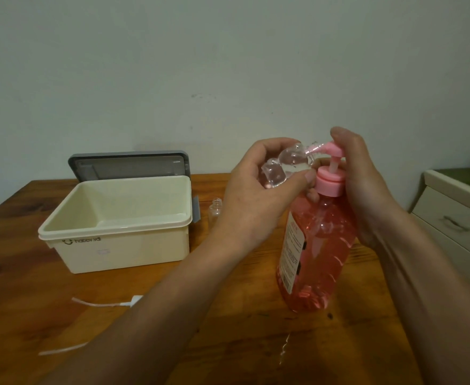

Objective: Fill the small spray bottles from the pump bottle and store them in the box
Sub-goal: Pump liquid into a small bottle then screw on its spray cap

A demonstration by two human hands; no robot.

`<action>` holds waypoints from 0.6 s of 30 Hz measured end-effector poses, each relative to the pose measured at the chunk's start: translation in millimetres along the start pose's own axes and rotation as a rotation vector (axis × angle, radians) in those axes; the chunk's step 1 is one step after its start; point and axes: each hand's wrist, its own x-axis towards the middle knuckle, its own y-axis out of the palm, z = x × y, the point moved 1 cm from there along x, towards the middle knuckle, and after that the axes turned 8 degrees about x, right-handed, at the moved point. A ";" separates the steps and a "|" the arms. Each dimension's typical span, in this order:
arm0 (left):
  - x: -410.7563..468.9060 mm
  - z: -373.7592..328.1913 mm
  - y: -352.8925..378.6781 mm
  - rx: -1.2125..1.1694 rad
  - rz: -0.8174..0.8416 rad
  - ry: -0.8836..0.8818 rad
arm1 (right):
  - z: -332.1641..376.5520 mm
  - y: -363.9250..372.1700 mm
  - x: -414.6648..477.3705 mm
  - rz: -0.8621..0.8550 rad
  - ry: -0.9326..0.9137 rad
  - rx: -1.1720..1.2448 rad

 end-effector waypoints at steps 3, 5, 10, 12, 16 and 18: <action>-0.3 0.4 -1.4 0.002 -0.004 -0.009 | -0.4 -1.2 0.5 0.016 -0.010 -0.016; -1.1 1.5 -1.3 -0.009 -0.004 -0.016 | -0.9 -2.4 1.2 0.033 -0.017 -0.021; -1.6 2.0 -1.9 -0.011 -0.016 -0.015 | -0.3 -4.6 0.8 0.071 -0.003 0.001; -2.1 1.1 -2.0 0.000 -0.016 -0.017 | 0.5 -5.6 -0.5 0.071 -0.007 -0.002; -2.8 3.4 -3.8 -0.017 -0.031 -0.037 | 1.0 -5.3 0.9 0.081 -0.065 0.011; -3.3 6.0 -6.5 -0.009 -0.033 -0.043 | 0.2 -6.5 2.6 0.093 -0.084 -0.005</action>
